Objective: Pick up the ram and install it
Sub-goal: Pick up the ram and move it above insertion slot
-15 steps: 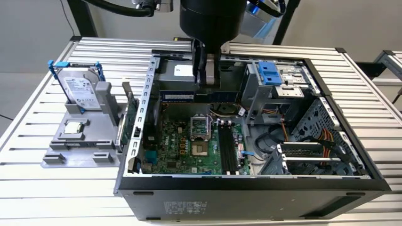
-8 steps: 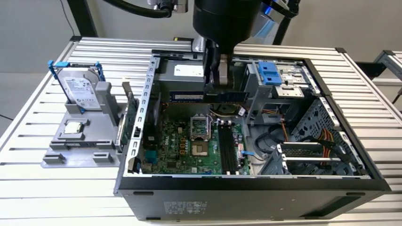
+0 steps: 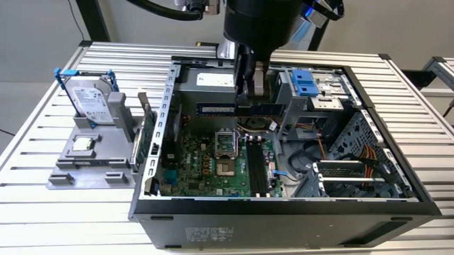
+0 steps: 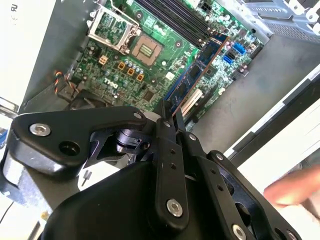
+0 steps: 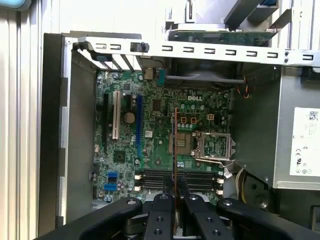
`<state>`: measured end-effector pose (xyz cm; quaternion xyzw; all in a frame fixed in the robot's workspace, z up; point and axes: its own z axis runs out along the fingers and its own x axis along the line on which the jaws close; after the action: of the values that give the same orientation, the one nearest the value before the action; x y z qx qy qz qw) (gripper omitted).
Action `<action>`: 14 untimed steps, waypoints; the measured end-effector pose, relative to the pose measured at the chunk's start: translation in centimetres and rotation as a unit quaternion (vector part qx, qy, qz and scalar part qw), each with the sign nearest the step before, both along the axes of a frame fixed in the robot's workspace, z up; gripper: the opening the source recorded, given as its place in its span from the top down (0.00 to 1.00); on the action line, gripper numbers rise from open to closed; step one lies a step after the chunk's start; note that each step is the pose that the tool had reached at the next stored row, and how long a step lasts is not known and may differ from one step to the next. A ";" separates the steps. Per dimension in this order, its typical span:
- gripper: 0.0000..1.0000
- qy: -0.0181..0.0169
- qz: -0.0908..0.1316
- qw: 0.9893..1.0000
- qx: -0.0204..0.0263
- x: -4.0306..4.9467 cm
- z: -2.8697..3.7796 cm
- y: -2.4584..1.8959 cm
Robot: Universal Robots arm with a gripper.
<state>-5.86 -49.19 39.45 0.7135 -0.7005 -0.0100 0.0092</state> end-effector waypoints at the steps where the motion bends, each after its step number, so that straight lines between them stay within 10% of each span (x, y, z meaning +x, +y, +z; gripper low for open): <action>1: 1.00 0.000 0.000 1.000 0.000 0.01 0.00 0.00; 14: 1.00 0.000 -0.001 1.000 0.000 1.06 -0.01 0.06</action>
<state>-4.80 -49.12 39.44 0.7126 -0.7014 -0.0101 0.0093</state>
